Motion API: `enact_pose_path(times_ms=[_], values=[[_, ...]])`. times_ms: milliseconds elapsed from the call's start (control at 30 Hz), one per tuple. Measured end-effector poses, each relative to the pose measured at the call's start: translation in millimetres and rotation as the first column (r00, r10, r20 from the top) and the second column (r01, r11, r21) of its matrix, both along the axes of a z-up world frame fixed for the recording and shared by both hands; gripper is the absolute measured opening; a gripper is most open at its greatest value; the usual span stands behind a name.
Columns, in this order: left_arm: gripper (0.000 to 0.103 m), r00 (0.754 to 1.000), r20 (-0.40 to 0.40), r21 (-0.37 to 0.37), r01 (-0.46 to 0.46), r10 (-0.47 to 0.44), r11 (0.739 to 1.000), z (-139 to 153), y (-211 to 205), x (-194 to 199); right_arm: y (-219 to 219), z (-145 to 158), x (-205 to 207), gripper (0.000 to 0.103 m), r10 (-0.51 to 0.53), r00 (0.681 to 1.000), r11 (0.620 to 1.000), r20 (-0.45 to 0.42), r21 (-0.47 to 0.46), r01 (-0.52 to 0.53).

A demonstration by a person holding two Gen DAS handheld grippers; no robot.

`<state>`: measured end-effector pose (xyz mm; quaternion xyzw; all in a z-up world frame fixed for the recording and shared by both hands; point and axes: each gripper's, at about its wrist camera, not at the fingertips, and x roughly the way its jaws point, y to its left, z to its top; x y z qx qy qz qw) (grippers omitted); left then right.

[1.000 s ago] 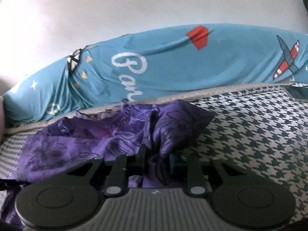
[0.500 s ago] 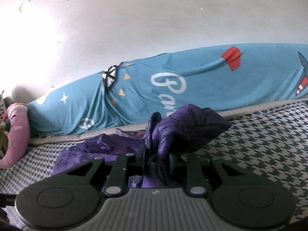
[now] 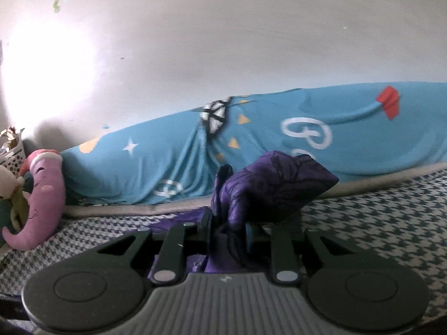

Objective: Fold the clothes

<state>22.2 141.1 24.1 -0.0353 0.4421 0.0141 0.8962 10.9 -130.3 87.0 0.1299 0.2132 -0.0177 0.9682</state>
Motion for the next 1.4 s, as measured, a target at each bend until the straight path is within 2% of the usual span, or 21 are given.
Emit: enact_pose_path(times_ms=[133,300,500,700,833,900,967,1233,1400], values=[[0.103,1.0,0.001,-0.036,-0.025,0.025,0.999,2,15,-2,31,-2,6,0.023,0.035,0.999,0.999,0.021,-0.029,-0.034],[0.103,0.999,0.002,-0.037,-0.047,0.047,0.998,3,31,-4,67,-7,15,0.023,0.1,0.995,0.991,0.03,-0.095,-0.097],[0.103,0.996,-0.009,-0.076,-0.094,0.093,0.993,3,53,-6,99,-30,33,0.023,0.142,0.99,0.979,-0.009,-0.149,-0.142],[0.103,0.995,-0.001,-0.075,-0.099,0.099,0.992,3,59,-9,122,-51,44,0.024,0.171,0.985,0.966,-0.033,-0.193,-0.174],[0.103,0.995,-0.003,-0.079,-0.1,0.1,0.992,2,59,-9,129,-61,48,0.033,0.219,0.975,0.957,-0.046,-0.185,-0.224],[0.103,0.995,0.001,-0.075,-0.1,0.1,0.992,3,60,-9,133,-61,47,0.044,0.251,0.967,0.949,-0.036,-0.186,-0.254],[0.103,0.995,0.006,-0.069,-0.101,0.102,0.992,3,60,-9,134,-57,43,0.049,0.28,0.96,0.942,-0.022,-0.186,-0.28],[0.103,0.992,0.003,-0.071,-0.123,0.123,0.99,2,62,-9,123,-34,28,0.049,0.354,0.935,0.93,0.029,-0.114,-0.349],[0.103,0.993,0.008,-0.06,-0.117,0.118,0.991,2,60,-10,107,-21,24,0.049,0.319,0.946,0.948,0.052,-0.032,-0.318]])
